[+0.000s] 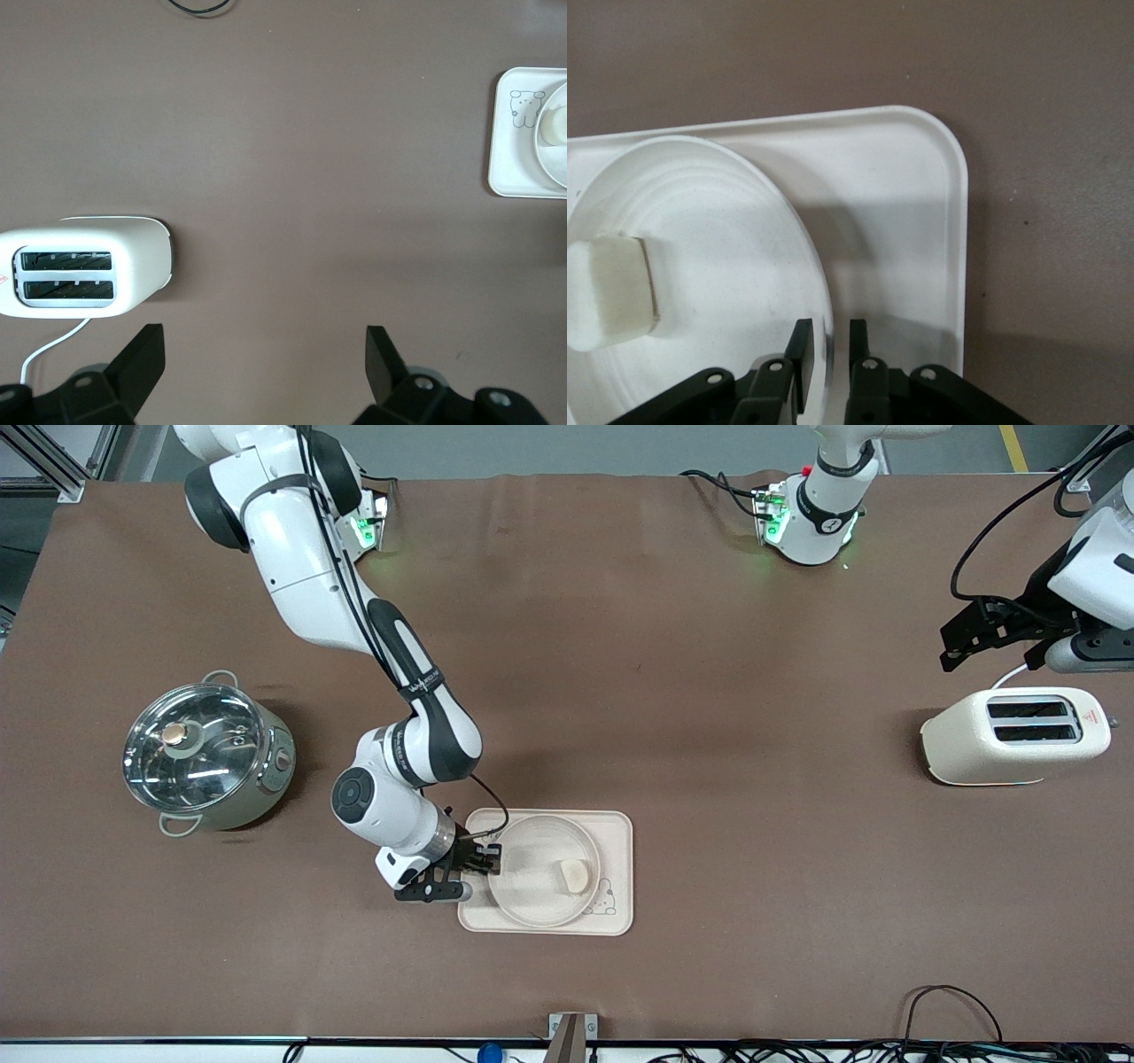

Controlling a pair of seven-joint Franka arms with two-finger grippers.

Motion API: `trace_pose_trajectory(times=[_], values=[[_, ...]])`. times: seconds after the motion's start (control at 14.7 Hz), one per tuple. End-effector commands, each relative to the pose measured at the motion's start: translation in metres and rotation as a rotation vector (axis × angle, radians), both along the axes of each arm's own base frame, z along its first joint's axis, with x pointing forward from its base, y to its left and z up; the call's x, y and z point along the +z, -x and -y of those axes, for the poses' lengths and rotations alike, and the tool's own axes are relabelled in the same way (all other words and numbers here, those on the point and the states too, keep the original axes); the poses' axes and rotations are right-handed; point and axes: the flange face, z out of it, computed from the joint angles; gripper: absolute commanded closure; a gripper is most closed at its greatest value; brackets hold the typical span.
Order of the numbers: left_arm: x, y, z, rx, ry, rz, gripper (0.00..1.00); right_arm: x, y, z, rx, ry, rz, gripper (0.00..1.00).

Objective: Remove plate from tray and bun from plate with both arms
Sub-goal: 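Lower the right gripper and grasp the white plate rim, then lift the plate off the tray with the right gripper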

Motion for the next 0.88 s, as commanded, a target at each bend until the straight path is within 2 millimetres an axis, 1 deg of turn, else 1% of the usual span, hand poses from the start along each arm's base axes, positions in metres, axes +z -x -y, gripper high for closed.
trace_pose_trajectory(times=[0.0,0.2,0.27,0.34,0.41,0.48,0.54,0.61,0.68,0.82], values=[[0.004,0.0,-0.001,-0.021,-0.017,0.001,0.0,-0.001,-0.006,0.002,0.004,-0.034,0.004,0.99],[0.003,0.0,-0.002,-0.021,-0.017,0.0,0.0,0.001,-0.009,0.01,-0.009,-0.066,-0.01,1.0],[0.003,0.0,-0.002,-0.02,-0.017,0.0,0.0,0.006,-0.015,0.02,-0.019,-0.075,-0.008,1.0],[0.004,0.0,-0.002,-0.021,-0.017,0.001,0.0,0.016,-0.016,0.022,-0.012,-0.081,0.003,1.0],[0.003,0.0,-0.003,-0.02,-0.017,0.0,0.0,0.018,-0.011,0.02,0.005,-0.079,-0.006,1.0],[0.003,0.0,-0.002,-0.02,-0.017,0.0,0.0,0.022,-0.002,0.013,0.024,-0.088,-0.043,1.0],[0.003,0.0,-0.001,-0.021,-0.017,0.0,0.0,0.031,0.001,0.01,0.037,-0.103,-0.065,1.0],[0.003,0.0,-0.002,-0.02,-0.017,0.0,0.0,0.034,0.0,0.014,0.036,-0.108,-0.075,1.0],[0.004,0.0,-0.001,-0.021,-0.017,0.001,0.0,0.041,0.002,0.013,0.043,-0.11,-0.081,1.0],[0.003,0.0,-0.002,-0.02,-0.017,0.0,0.0,0.051,0.021,0.005,0.073,-0.103,-0.127,1.0]])
